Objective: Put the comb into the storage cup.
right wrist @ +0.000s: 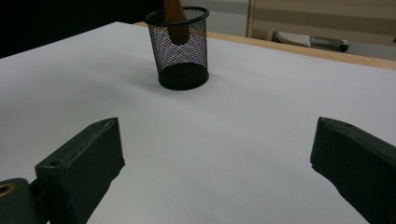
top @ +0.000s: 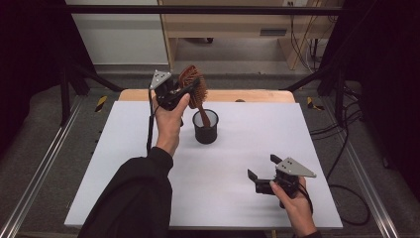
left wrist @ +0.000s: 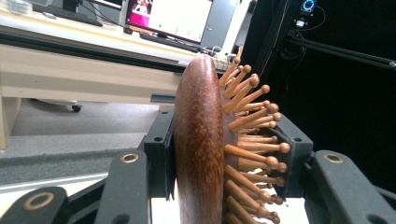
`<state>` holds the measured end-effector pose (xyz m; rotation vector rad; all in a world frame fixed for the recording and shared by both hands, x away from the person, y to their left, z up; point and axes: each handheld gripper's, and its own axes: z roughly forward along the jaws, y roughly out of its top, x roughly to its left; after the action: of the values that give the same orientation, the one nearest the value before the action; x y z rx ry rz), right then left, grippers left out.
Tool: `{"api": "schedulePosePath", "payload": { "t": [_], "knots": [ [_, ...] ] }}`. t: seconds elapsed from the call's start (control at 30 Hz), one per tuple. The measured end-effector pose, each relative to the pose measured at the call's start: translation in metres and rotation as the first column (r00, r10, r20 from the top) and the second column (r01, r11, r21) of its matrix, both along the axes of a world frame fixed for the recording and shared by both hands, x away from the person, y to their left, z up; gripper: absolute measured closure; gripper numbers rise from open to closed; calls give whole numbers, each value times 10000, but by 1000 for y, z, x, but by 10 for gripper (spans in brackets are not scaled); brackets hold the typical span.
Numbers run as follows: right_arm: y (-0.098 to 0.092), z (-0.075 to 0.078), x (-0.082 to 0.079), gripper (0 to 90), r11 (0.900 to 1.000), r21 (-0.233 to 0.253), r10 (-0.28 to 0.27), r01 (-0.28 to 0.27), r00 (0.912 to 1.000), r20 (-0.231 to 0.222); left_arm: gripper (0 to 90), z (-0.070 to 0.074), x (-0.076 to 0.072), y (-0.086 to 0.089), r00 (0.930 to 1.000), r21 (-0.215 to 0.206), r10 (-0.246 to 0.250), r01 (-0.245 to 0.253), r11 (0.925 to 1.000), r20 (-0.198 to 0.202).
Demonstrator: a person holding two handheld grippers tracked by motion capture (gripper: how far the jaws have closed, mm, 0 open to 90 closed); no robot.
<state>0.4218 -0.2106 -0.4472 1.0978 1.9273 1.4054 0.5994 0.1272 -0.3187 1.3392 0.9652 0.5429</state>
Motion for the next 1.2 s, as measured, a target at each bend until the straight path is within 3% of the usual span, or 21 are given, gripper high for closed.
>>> {"api": "schedulePosePath", "payload": {
  "t": [1.2],
  "knots": [
    [-1, 1, 0, 35, 9999, 134, 51, -49, 9999, -101, 506, -7, 2, -5, 10000, 167, -17, 18, 9999, -76]
  ]
}}
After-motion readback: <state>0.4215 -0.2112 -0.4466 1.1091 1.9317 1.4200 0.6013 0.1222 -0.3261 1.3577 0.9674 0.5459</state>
